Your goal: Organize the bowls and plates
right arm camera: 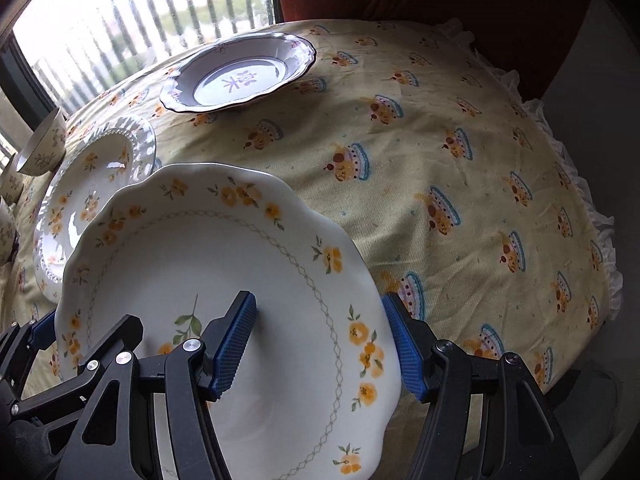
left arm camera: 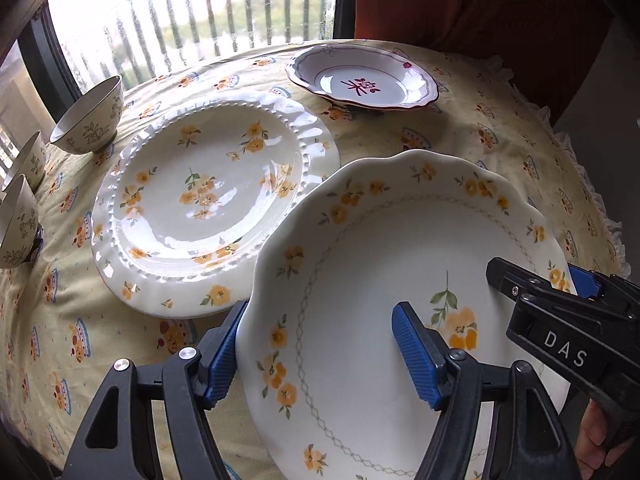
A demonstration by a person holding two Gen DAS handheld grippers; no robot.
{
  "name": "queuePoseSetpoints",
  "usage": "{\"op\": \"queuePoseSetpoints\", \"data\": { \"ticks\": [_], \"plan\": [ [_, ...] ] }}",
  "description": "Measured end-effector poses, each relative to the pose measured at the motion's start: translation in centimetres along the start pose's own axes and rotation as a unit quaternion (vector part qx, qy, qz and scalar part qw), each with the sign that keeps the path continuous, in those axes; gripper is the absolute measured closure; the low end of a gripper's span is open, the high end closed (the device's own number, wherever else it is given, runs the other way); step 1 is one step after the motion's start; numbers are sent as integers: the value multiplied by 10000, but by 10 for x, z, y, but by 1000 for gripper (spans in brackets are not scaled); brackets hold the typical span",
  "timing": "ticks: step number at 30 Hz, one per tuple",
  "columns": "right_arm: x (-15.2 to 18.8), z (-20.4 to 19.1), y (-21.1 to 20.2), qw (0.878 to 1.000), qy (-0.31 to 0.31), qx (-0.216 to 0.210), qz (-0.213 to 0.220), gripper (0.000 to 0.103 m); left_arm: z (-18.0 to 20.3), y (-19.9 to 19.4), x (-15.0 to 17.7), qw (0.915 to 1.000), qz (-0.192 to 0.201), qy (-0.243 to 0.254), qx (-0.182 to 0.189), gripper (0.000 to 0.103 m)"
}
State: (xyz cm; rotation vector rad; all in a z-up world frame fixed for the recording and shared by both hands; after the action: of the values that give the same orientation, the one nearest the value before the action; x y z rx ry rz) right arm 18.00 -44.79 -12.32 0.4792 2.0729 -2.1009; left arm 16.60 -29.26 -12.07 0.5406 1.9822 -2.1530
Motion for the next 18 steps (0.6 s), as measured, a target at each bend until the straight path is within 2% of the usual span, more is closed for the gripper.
{"op": "queuePoseSetpoints", "data": {
  "ticks": [12, 18],
  "plan": [
    [-5, 16, 21, 9996, 129, 2, -256, 35, 12, 22, -1, 9997, -253, -31, -32, 31],
    [-5, 15, 25, 9997, 50, 39, -234, 32, 17, 26, -5, 9999, -130, 30, -40, 24]
  ]
}}
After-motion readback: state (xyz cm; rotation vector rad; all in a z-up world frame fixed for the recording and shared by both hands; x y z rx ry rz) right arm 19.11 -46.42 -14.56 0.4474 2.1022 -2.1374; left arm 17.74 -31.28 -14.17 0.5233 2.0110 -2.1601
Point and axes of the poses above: each gripper's, at about its wrist camera, not at the fingertips, and y roughly the way its jaws point, z to its right, x to its underside, the point moved 6 cm from there along y, roughly the way its jaws point, and after that the axes turned 2 degrees about -z, right-handed, at the moved point
